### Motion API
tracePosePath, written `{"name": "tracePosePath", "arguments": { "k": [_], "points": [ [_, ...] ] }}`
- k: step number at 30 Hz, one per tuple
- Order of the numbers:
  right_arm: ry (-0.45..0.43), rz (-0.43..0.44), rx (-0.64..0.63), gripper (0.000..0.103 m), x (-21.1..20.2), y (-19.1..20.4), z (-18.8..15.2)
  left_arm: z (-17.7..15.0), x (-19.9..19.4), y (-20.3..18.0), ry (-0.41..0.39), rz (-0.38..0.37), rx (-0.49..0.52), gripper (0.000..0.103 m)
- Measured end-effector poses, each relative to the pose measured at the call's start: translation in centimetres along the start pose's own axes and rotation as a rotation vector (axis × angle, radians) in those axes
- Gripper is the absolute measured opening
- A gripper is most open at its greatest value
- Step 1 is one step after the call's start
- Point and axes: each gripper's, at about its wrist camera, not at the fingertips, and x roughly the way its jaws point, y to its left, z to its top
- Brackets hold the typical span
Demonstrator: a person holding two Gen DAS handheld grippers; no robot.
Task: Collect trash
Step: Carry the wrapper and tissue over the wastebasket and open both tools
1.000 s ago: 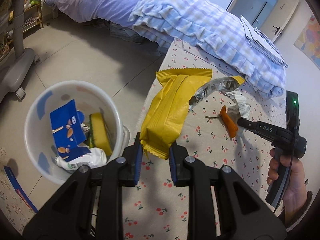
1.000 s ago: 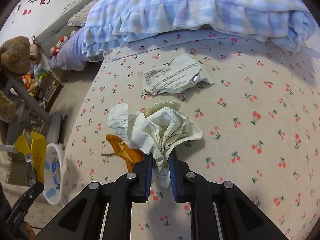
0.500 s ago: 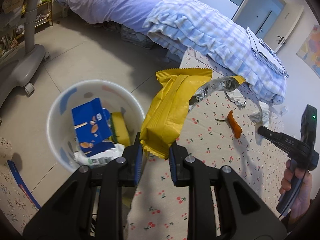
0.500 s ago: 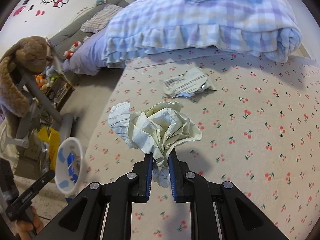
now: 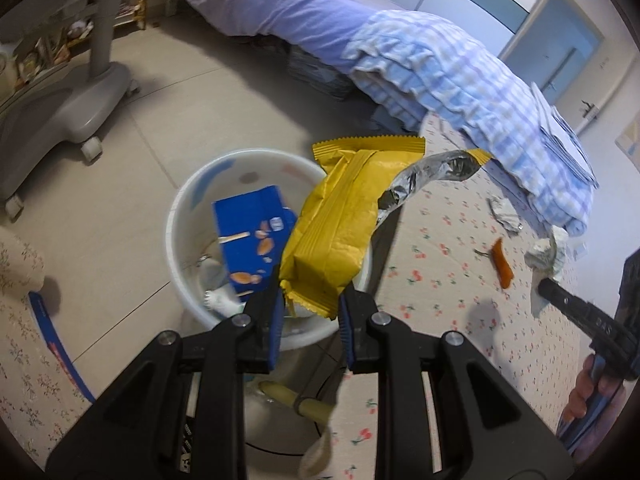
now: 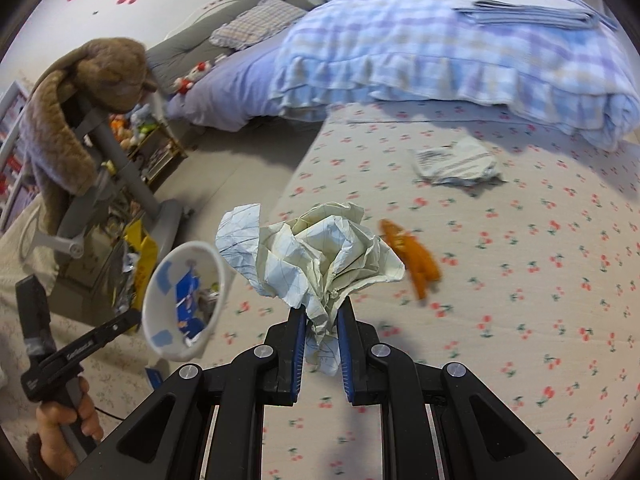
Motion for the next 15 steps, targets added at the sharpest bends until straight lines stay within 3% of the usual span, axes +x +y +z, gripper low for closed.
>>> {"name": "tracePosePath", "arguments": {
  "k": [5, 6, 7, 9, 15],
  "points": [
    [0.02, 0.03, -0.038, 0.016, 1.6, 2.7, -0.2, 0.5, 0.2, 1.8, -0.005, 0.05, -0.033, 0.028],
    [0.024, 0.033, -0.049, 0.016, 1.9, 3.4, -0.3, 0.6, 0.3, 2.0, -0.005, 0.065, -0.04, 0.034],
    [0.03, 0.036, -0.059, 0.016, 2.3, 4.0, -0.4, 0.8, 0.5, 2.2, 0.005, 0.076, -0.039, 0.049],
    [0.043, 0.043, -0.074, 0.016, 3.1, 5.0, -0.6, 0.9, 0.9, 2.7, 0.034, 0.137, -0.043, 0.07],
    [0.082, 0.056, -0.119, 0.016, 5.6, 7.9, -1.2, 1.0, 0.3, 4.4, 0.057, 0.189, -0.083, 0.078]
  ]
}}
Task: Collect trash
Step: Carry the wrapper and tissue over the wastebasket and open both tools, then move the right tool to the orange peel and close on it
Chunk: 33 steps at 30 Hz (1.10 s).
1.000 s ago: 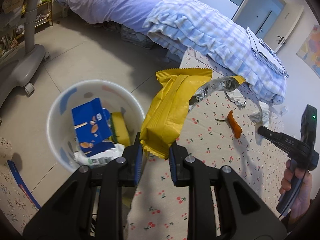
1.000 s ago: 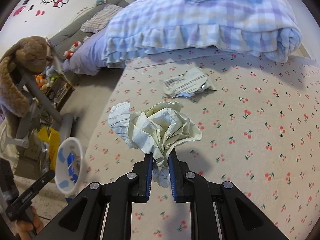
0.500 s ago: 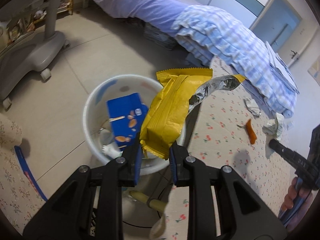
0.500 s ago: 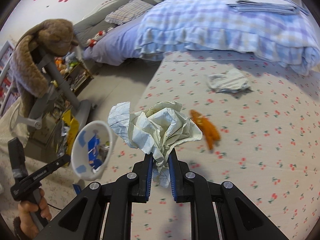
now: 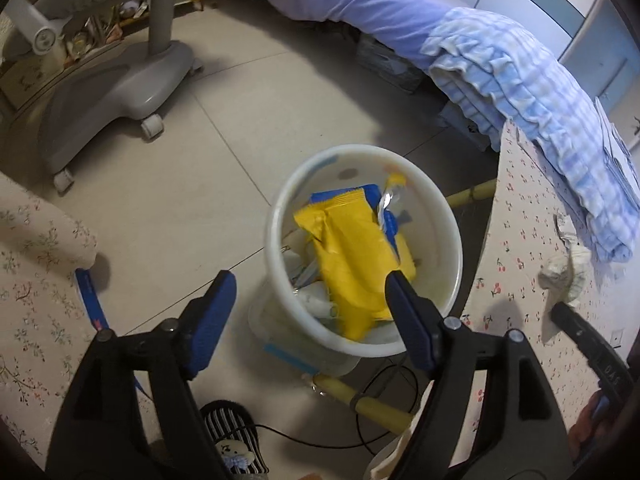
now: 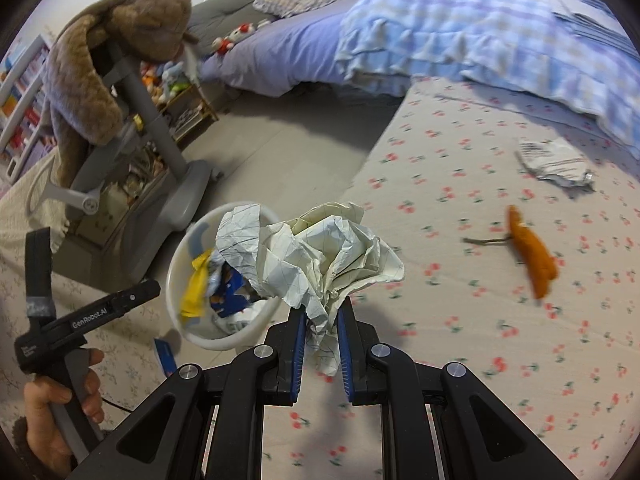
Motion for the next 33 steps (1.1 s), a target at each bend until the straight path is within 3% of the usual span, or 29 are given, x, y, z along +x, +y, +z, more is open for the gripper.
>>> {"name": "tracePosePath", "arguments": {
  "k": [10, 16, 17, 19, 20, 21, 33],
  "points": [
    [0.042, 0.037, -0.048, 0.017, 4.1, 4.9, 0.5, 0.3, -1.2, 1.2, -0.011, 0.016, -0.014, 0.081],
    [0.038, 0.058, -0.049, 0.019, 5.7, 5.8, 1.0, 0.4, -1.4, 1.5, -0.02, 0.023, -0.01, 0.081],
    [0.026, 0.084, -0.047, 0.022, 5.9, 5.8, 1.1, 0.4, -1.5, 1.5, -0.022, 0.024, -0.01, 0.081],
    [0.028, 0.093, -0.037, 0.045, 6.0, 5.7, 1.2, 0.4, -1.6, 1.6, -0.026, 0.024, -0.01, 0.081],
    [0.023, 0.092, -0.025, 0.065, 6.0, 5.4, 1.1, 0.4, -1.6, 1.7, -0.027, 0.023, -0.01, 0.081],
    [0.01, 0.094, -0.015, 0.073, 5.8, 5.2, 1.1, 0.4, -1.7, 1.7, -0.027, 0.022, -0.01, 0.081],
    [-0.021, 0.057, 0.022, 0.073, 3.5, 3.4, 1.2, 0.4, -1.8, 1.1, -0.033, 0.014, 0.002, 0.081]
  ]
}}
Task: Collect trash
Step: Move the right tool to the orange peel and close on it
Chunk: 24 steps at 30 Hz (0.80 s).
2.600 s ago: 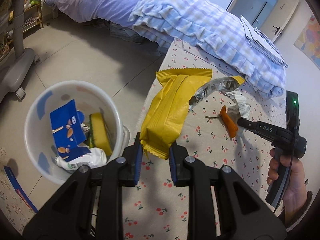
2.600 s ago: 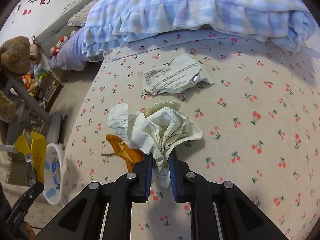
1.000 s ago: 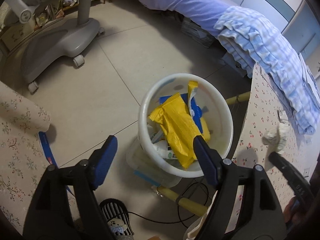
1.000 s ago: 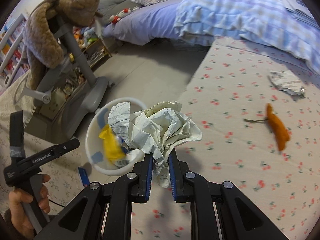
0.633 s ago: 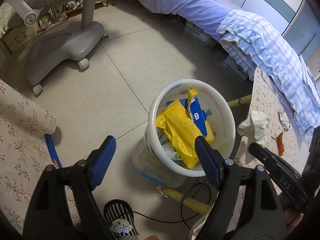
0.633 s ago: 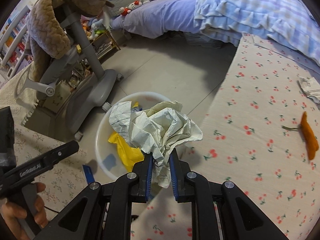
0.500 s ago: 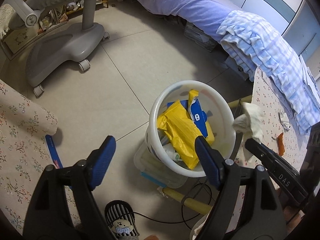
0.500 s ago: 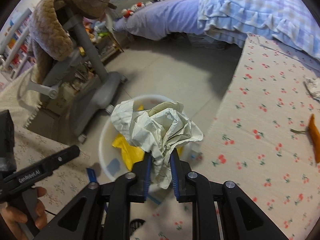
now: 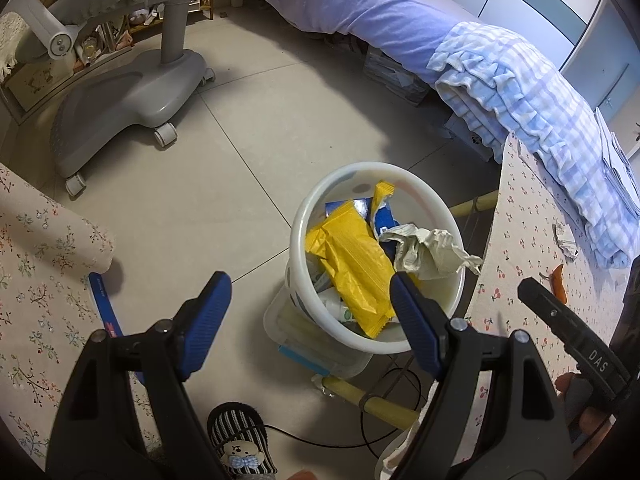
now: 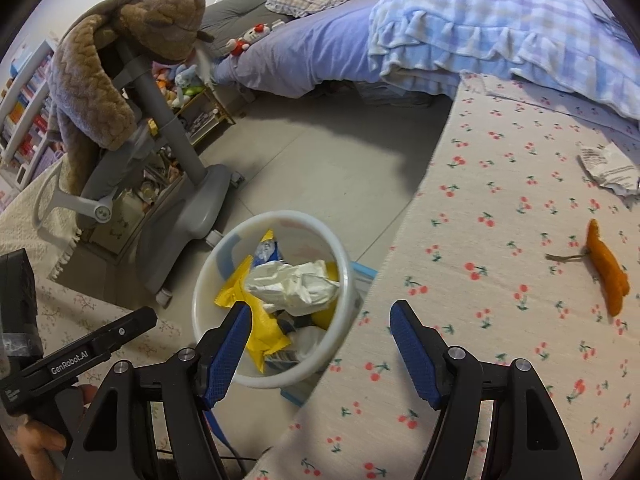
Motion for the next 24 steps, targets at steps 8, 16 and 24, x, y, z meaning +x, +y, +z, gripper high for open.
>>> {"name": "tracePosePath", "arguments": {
  "k": [8, 16, 24],
  "points": [
    [-0.024, -0.072, 0.016, 0.074, -2.7, -2.9, -0.2, -0.4, 0.2, -1.8, 0.009, -0.012, 0.041, 0.082],
    [-0.066, -0.194, 0.081, 0.074, -5.2, -9.3, 0.5, -0.7, 0.7, -4.3, 0.019, 0.008, 0.094, 0.092],
    [-0.057, -0.301, 0.182, 0.074, -4.7, -16.3, 1.3, -0.6, 1.2, -6.8, 0.009, 0.024, 0.135, 0.094]
  ]
}}
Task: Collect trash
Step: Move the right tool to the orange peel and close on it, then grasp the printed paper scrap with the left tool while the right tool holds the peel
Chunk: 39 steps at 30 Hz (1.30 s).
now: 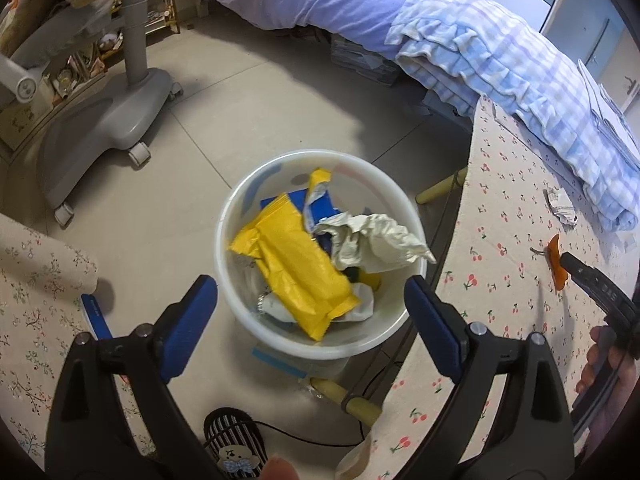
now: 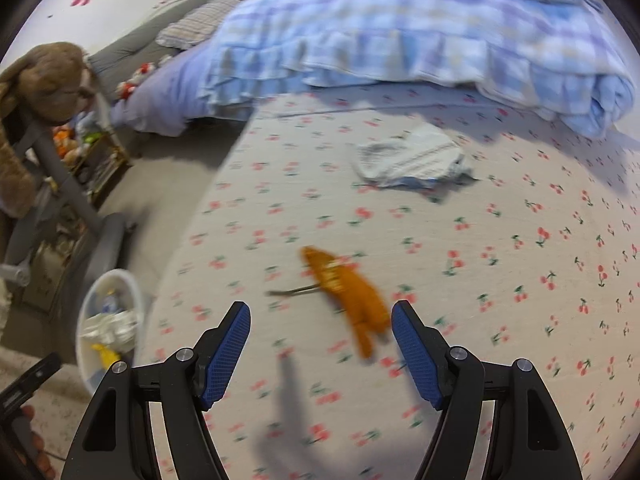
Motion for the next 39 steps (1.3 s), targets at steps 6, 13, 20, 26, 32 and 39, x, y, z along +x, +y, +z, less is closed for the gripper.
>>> {"name": "tracePosePath", "arguments": {
  "k": [6, 13, 20, 26, 32, 39],
  "points": [
    [0.024, -0.037, -0.032, 0.069, 2.3, -0.4, 0.2, 0.4, 0.3, -2.1, 0.003, 0.001, 0.037, 0.095],
    [0.048, -0.083, -0.114, 0.017, 2.2, 0.4, 0.3, 0.8, 0.3, -4.7, -0.006, -0.012, 0.066, 0.095],
    [0.001, -0.077, -0.037, 0.016, -2.1, -4.2, 0.9, 0.4, -0.5, -10.5, -0.055, -0.068, 0.172, 0.095],
    [-0.029, -0.095, 0.068, 0.016, -5.2, -11.0, 1.6, 0.3, 0.1, -18.4, -0.071, -0.112, 0.347, 0.095],
    [-0.036, -0.114, 0.141, 0.016, -6.9, -16.3, 1.0, 1.3, 2.4, -25.7, -0.106, -0.164, 0.459, 0.095],
    [-0.033, -0.137, 0.186, 0.016, -8.1, -21.0, 0.1, 1.7, 6.1, -33.0, -0.141, -0.22, 0.581, 0.086]
  ]
}}
